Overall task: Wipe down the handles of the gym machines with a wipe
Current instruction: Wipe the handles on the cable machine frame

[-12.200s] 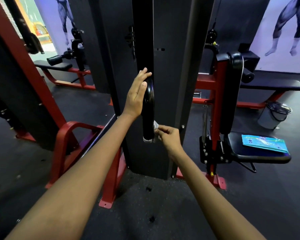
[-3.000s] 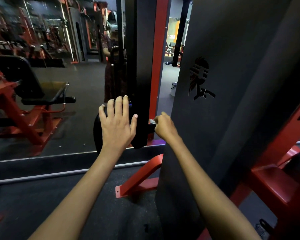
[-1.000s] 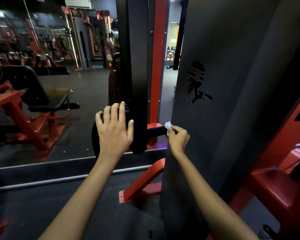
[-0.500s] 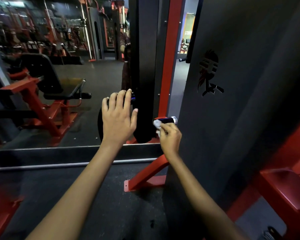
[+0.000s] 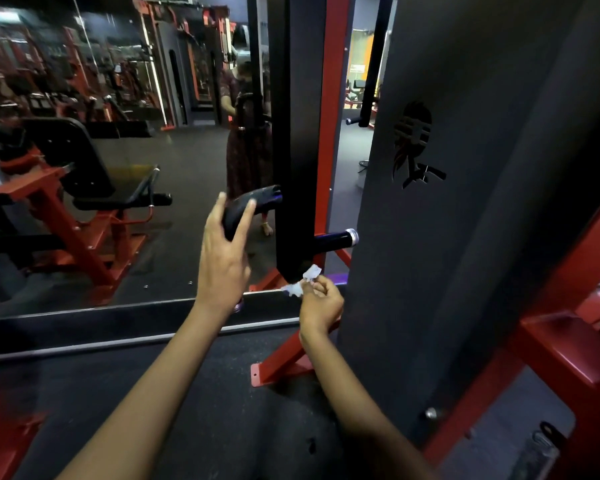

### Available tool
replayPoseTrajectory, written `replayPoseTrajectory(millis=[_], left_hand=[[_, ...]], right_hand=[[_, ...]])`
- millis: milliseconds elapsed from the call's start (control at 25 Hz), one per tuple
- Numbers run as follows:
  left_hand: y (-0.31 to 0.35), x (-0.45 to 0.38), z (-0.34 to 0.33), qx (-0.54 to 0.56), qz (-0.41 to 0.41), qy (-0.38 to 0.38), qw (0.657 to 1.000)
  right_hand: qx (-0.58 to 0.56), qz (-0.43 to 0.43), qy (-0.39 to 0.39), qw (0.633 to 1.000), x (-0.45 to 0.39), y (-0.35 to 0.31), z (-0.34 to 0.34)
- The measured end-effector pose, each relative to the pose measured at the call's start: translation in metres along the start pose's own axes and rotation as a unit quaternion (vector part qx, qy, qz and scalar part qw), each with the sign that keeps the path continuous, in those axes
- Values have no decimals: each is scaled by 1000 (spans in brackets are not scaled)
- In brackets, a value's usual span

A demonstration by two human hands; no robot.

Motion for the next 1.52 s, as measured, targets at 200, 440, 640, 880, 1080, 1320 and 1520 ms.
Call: replayPoseTrajectory(millis=[200, 440, 640, 880, 1080, 1320, 1520], left_hand=[[-40, 22, -7, 238, 172, -34, 955], [-62, 23, -27, 312, 219, -137, 914], [-66, 26, -36, 358, 215, -173, 892], [-60, 33, -38, 403, 210, -177, 873], [-60, 35, -41, 416, 209, -184, 866], [-65, 40, -47, 396, 223, -175, 873], [-64, 40, -44, 397, 238, -147, 874]], right_hand=[[0, 68, 61, 996, 15, -16, -2], [135, 238, -148, 950, 75, -28, -65], [88, 124, -30, 988, 99, 8, -56], [-272, -253, -113, 921, 109, 62, -93], [-362, -329, -124, 863, 125, 64, -89], [-269, -280, -133, 912, 113, 42, -61], [31, 184, -54, 981, 48, -152, -25]])
Point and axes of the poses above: each hand's wrist, its own x-axis away from the middle knuckle, its own z-axis out of the back of the hand, y = z × x, the point moved 10 cm from there along -x, towards the middle knuckle, and after that the axes turned 1 degree about z, right-handed, at the moved point
